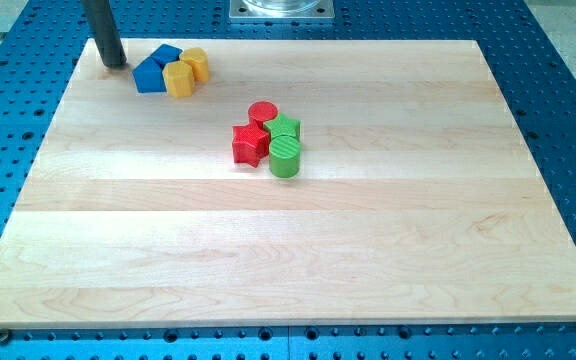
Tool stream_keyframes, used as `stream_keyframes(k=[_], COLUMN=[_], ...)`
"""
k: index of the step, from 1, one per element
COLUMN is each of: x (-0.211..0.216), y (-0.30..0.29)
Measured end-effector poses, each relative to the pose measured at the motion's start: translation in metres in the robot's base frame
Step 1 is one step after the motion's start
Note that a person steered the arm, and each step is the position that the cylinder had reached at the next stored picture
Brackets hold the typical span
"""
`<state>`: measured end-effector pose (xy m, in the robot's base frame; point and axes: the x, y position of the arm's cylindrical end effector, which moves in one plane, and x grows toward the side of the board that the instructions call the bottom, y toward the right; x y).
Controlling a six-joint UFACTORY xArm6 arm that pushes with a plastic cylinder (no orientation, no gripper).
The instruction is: Place your arm above the blue cube
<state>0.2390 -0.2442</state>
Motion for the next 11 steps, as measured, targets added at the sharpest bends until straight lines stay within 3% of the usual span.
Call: stream_keyframes(k=[3, 11], x=[-0.015, -0.047], y=[0.048, 0.076])
